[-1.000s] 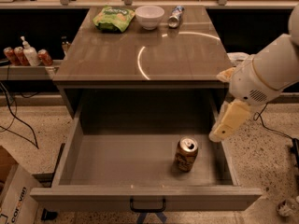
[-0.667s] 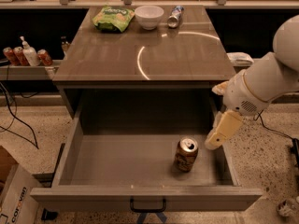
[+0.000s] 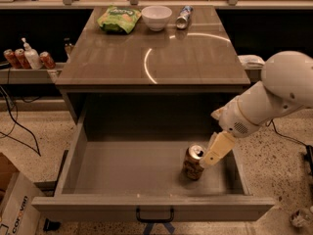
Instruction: Pick orange can from top drawer and place on counter
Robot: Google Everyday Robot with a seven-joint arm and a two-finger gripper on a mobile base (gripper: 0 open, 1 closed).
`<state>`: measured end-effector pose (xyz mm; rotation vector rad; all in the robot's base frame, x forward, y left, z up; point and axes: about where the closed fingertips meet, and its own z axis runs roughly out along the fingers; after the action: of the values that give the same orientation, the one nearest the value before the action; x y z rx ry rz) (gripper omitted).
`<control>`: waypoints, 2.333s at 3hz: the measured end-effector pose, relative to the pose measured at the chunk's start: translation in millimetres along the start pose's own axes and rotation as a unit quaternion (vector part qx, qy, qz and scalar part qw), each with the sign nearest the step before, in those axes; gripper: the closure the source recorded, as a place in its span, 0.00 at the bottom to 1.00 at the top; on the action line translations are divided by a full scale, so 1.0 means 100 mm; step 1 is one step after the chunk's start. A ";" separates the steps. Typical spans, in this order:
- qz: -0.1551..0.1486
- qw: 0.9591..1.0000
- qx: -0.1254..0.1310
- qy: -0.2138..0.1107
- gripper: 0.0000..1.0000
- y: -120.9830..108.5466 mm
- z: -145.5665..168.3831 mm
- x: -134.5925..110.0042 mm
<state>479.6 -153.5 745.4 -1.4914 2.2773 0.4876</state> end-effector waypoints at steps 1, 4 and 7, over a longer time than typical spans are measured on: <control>0.024 0.999 -0.029 -0.006 0.00 0.00 0.34 0.02; 0.086 0.993 -0.075 0.015 0.42 0.14 0.73 0.36; 0.014 0.999 0.037 -0.037 1.00 -0.22 -0.52 -0.30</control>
Offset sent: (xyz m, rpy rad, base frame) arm 0.0007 0.0340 -0.0874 0.0711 0.2130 -0.0460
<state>504.3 -163.0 803.5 -1.3865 2.2369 0.4539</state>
